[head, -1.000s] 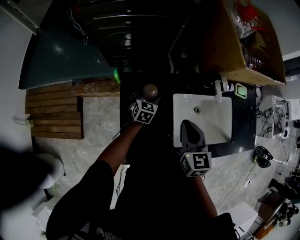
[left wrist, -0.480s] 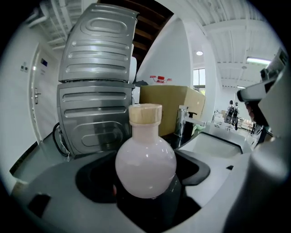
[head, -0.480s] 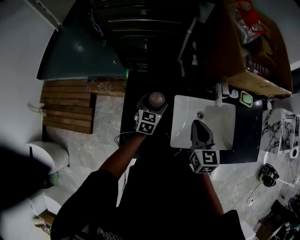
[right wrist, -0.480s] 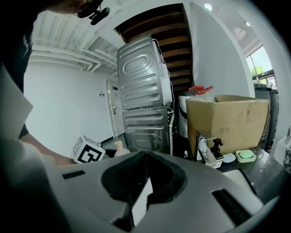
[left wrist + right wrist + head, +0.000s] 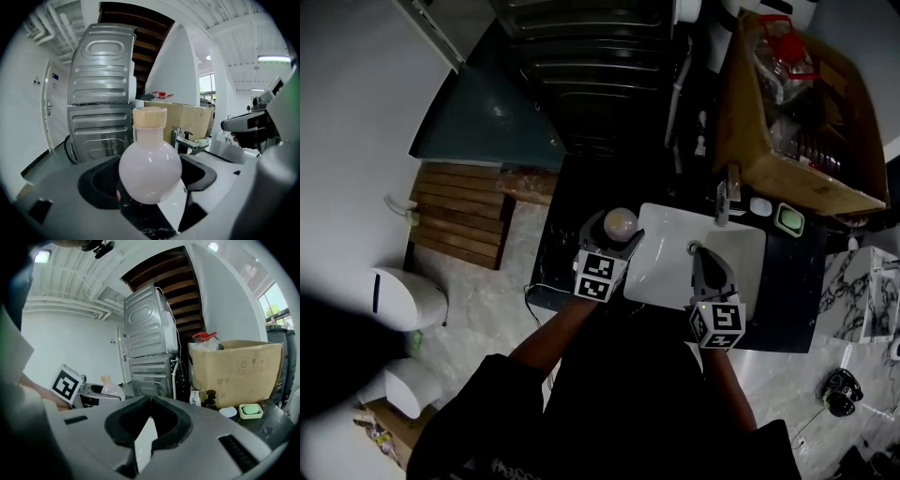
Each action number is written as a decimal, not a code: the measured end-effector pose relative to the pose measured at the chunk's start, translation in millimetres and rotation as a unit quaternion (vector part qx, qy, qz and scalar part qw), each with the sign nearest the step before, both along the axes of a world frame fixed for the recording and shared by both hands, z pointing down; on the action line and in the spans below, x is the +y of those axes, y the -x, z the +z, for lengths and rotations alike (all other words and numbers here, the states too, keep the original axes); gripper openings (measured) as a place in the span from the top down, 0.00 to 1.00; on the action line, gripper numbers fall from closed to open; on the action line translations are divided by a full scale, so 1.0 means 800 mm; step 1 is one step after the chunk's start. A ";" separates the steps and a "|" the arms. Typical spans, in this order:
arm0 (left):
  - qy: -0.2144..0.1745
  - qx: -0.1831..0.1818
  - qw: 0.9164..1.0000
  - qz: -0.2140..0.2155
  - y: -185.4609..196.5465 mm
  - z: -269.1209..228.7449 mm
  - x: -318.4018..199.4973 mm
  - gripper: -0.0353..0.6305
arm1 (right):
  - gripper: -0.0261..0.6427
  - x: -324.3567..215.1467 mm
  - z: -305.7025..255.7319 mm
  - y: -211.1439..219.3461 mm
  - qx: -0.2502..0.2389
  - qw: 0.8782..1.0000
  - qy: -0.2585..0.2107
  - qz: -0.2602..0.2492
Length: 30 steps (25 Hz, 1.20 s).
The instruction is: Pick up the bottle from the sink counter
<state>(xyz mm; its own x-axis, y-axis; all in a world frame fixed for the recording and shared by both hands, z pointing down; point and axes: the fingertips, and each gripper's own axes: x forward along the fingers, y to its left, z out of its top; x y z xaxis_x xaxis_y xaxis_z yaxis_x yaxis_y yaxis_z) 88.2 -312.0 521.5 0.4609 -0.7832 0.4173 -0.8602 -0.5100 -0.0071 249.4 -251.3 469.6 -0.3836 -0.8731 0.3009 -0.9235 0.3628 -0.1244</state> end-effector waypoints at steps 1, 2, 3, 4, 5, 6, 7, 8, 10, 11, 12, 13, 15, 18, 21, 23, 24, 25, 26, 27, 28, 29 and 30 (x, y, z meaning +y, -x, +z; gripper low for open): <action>0.000 0.005 1.000 -0.003 -0.008 -0.005 0.008 0.38 | 0.90 0.000 -0.002 -0.009 0.001 1.000 -0.003 -0.002; 0.003 0.012 1.000 -0.005 -0.017 -0.009 0.016 0.38 | 0.90 0.001 -0.003 -0.018 0.001 1.000 -0.006 -0.003; 0.006 0.020 1.000 -0.006 -0.027 -0.013 0.023 0.38 | 0.90 0.001 -0.005 -0.028 -0.001 1.000 -0.008 -0.002; 0.008 0.025 1.000 -0.006 -0.037 -0.016 0.029 0.38 | 0.90 0.003 -0.006 -0.038 -0.005 1.000 -0.008 -0.001; 0.008 0.027 1.000 -0.005 -0.048 -0.019 0.035 0.38 | 0.90 0.004 -0.007 -0.048 -0.009 1.000 -0.008 0.000; 0.005 0.026 1.000 -0.004 -0.058 -0.022 0.040 0.38 | 0.90 0.006 -0.007 -0.057 -0.013 1.000 -0.008 0.000; 0.003 0.025 1.000 -0.003 -0.068 -0.024 0.046 0.38 | 0.90 0.008 -0.006 -0.065 -0.013 1.000 -0.008 -0.001; 0.000 0.025 1.000 -0.004 -0.077 -0.026 0.050 0.38 | 0.90 0.009 -0.005 -0.073 -0.011 1.000 -0.010 -0.002; -0.005 0.027 1.000 -0.008 -0.093 -0.029 0.059 0.38 | 0.90 0.011 -0.003 -0.091 -0.003 1.000 -0.014 0.000; -0.006 0.028 1.000 -0.010 -0.100 -0.030 0.064 0.38 | 0.90 0.013 -0.004 -0.101 0.001 1.000 -0.017 0.003; -0.007 0.031 0.999 -0.013 -0.106 -0.031 0.069 0.38 | 0.90 0.014 -0.004 -0.111 0.006 1.000 -0.021 0.005; -0.007 0.034 0.999 -0.017 -0.111 -0.032 0.074 0.38 | 0.90 0.016 -0.006 -0.121 0.011 1.000 -0.025 0.008; -0.009 0.039 0.999 -0.025 -0.118 -0.035 0.082 0.38 | 0.90 0.018 -0.009 -0.141 0.022 0.999 -0.034 0.013; -0.019 0.040 0.998 -0.036 -0.124 -0.041 0.092 0.38 | 0.90 0.023 -0.010 -0.167 0.030 0.999 -0.040 0.020; -0.031 0.035 0.998 -0.051 -0.124 -0.046 0.098 0.38 | 0.90 0.028 0.002 -0.184 0.028 0.999 -0.032 0.025; -0.032 0.034 0.997 -0.058 -0.124 -0.046 0.103 0.38 | 0.90 0.032 0.007 -0.193 0.033 0.999 -0.032 0.026; -0.031 0.034 0.997 -0.060 -0.124 -0.046 0.106 0.38 | 0.90 0.034 0.007 -0.197 0.036 0.998 -0.033 0.028; -0.031 0.035 0.997 -0.061 -0.125 -0.046 0.107 0.38 | 0.90 0.034 0.006 -0.201 0.039 0.998 -0.035 0.031; -0.032 0.035 0.997 -0.061 -0.126 -0.046 0.109 0.38 | 0.90 0.035 0.005 -0.204 0.044 0.998 -0.037 0.034; -0.033 0.035 0.997 -0.061 -0.126 -0.046 0.111 0.38 | 0.90 0.035 0.004 -0.206 0.051 0.997 -0.038 0.036; -0.034 0.034 0.997 -0.061 -0.127 -0.046 0.113 0.38 | 0.90 0.035 0.004 -0.207 0.058 0.997 -0.039 0.038; -0.034 0.033 0.997 -0.060 -0.128 -0.046 0.115 0.38 | 0.90 0.036 0.004 -0.208 0.064 0.996 -0.040 0.039; -0.033 0.032 0.997 -0.060 -0.129 -0.045 0.117 0.38 | 0.91 0.037 0.003 -0.207 0.068 0.996 -0.042 0.039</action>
